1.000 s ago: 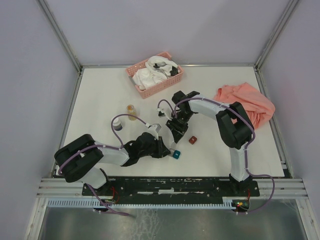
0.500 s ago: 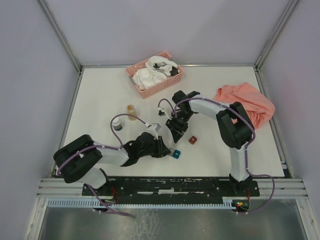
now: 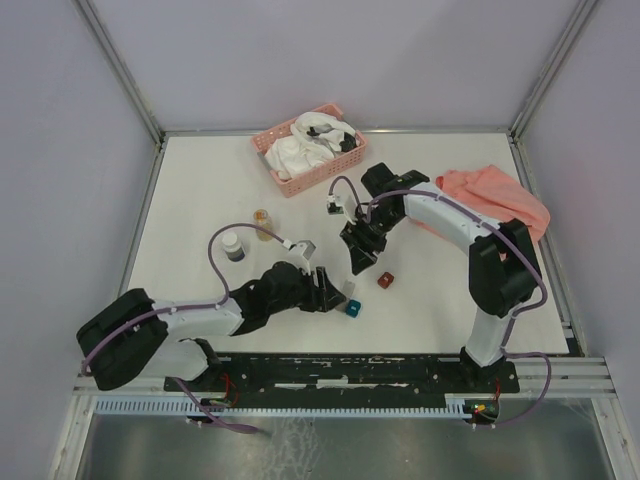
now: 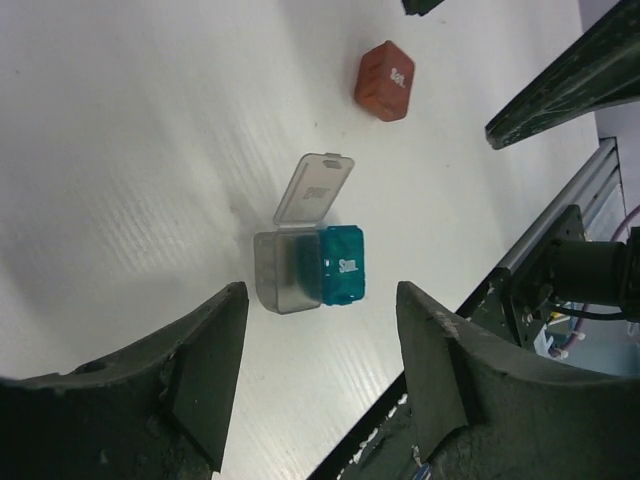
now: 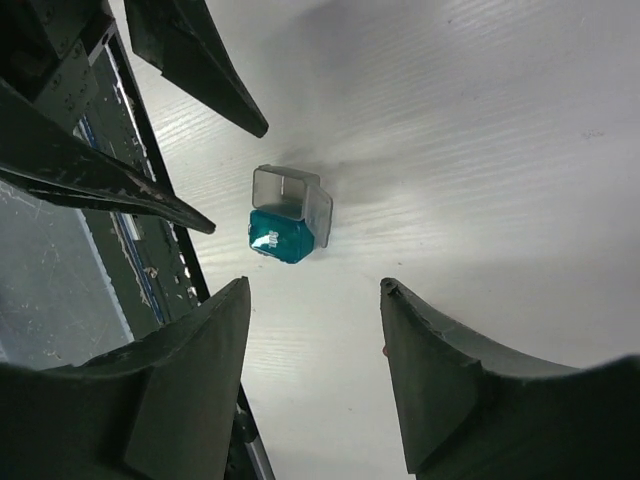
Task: Sort the pills into containers
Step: Place the pill container at the center of the board, then adjust the pill container at the center of the board.
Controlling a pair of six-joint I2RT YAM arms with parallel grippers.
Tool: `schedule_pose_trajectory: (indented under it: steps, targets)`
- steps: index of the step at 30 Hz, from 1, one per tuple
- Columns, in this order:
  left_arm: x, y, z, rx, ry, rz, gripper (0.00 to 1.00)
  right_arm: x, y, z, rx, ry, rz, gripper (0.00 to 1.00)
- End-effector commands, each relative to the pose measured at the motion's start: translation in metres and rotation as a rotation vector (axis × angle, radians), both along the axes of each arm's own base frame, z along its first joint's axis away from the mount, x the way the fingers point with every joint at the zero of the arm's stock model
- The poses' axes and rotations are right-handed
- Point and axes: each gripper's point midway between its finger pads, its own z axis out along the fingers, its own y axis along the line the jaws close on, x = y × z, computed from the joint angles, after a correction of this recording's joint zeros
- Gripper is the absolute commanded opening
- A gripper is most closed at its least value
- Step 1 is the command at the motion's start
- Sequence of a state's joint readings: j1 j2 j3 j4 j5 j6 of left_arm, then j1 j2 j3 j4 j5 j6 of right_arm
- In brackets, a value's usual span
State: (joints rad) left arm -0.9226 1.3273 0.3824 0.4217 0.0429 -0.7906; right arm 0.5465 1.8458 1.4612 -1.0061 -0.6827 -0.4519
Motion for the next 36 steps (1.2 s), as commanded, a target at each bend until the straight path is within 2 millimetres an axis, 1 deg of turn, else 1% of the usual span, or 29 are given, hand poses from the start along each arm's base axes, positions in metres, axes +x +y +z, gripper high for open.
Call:
schedule_pose_trajectory:
  steps: [1, 6, 10, 15, 19, 23, 26, 31, 34, 36]
  targets:
    - [0.005, 0.001, 0.039, -0.038, -0.118, -0.019, 0.68, -0.006, -0.002, 0.031, 0.080, -0.051, 0.025, 0.64]
    - [0.007, 0.013, 0.067, -0.035, -0.233, -0.019, 0.73, -0.013, -0.004, 0.058, 0.170, -0.103, 0.054, 0.64]
    - [0.011, 0.022, 0.089, -0.032, -0.348, -0.020, 0.80, -0.015, -0.008, 0.080, 0.246, -0.146, 0.065, 0.64]
    - [0.023, 0.036, 0.108, -0.017, -0.477, 0.033, 0.90, -0.014, -0.019, 0.104, 0.328, -0.207, 0.044, 0.64]
    - [0.027, 0.042, 0.123, -0.006, -0.567, 0.042, 0.92, -0.018, -0.029, 0.119, 0.391, -0.270, 0.040, 0.64]
    - [0.028, 0.050, 0.130, 0.040, -0.589, 0.047, 0.92, -0.021, -0.036, 0.129, 0.447, -0.330, 0.041, 0.65]
    - [0.032, 0.059, 0.135, 0.085, -0.614, 0.068, 0.93, -0.024, -0.040, 0.135, 0.493, -0.326, 0.036, 0.65]
    - [0.035, 0.061, 0.145, 0.143, -0.653, 0.047, 0.96, -0.027, -0.049, 0.146, 0.563, -0.322, 0.023, 0.65]
    - [0.039, 0.066, 0.143, 0.204, -0.651, 0.043, 0.97, -0.027, -0.049, 0.152, 0.586, -0.355, 0.023, 0.65]
    - [0.047, 0.074, 0.140, 0.243, -0.653, 0.070, 0.98, -0.026, -0.046, 0.156, 0.611, -0.364, 0.007, 0.65]
